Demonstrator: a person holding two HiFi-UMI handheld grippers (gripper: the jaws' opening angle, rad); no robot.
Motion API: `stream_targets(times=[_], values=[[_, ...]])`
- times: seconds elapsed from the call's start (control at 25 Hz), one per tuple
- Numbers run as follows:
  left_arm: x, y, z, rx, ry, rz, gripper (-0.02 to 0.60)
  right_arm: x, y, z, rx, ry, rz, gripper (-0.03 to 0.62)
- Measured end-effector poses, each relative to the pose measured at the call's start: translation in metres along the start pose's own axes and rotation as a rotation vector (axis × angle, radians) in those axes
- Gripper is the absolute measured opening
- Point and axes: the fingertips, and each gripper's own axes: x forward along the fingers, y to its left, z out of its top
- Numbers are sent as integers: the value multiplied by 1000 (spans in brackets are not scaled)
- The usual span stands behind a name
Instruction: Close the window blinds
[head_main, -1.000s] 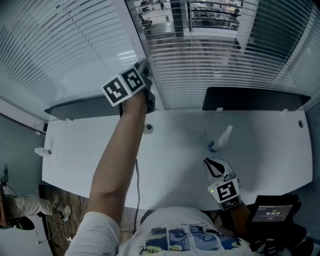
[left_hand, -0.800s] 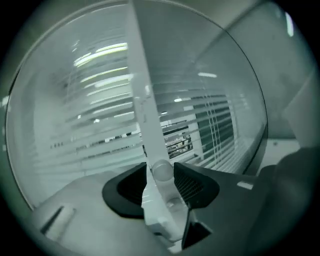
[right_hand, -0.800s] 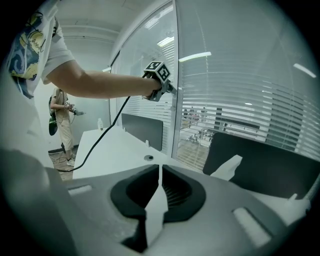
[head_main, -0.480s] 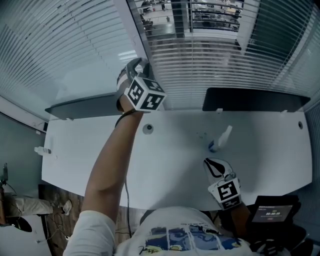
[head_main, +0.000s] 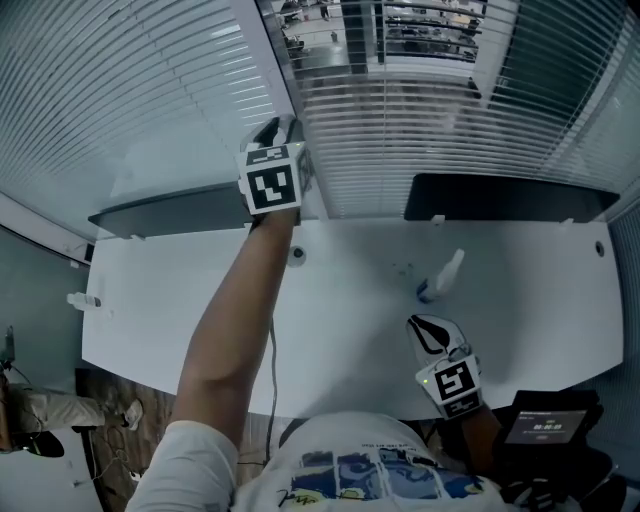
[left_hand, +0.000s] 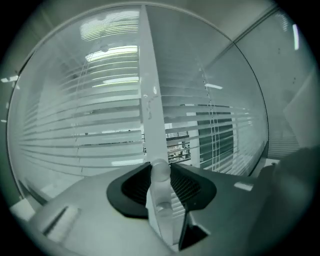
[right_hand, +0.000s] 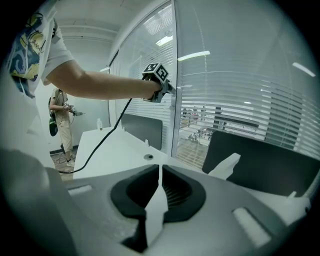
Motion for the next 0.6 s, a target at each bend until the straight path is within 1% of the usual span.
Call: stream_targets(times=[0.12,0.24,0.44,0.6], values=[[0,2,1,-107,-6,-23,132,-1,3,-2,17,18,11,14],[-1,4,-2,-196,-16,-37,132,1,2,-6,-5,13,9,14],[2,-1,-6,-367,-18,-97,132,0,0,-7,-42,15,-2,14],[4,1,-7,-481,-28,-115,132,1,0,-2,-10,0,2,14]])
